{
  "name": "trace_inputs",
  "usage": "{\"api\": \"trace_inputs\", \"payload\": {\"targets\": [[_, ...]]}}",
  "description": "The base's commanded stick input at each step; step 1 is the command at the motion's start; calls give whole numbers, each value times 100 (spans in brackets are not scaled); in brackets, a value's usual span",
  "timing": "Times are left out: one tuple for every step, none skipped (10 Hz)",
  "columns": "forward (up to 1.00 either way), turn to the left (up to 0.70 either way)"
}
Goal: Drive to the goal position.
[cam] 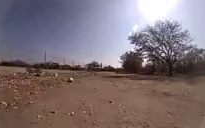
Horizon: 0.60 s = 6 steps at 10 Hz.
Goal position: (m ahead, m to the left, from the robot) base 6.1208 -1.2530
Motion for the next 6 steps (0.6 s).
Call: {"api": "trace_inputs", "payload": {"targets": [[50, 0], [50, 0], [50, 0], [50, 0], [50, 0], [50, 0]]}}
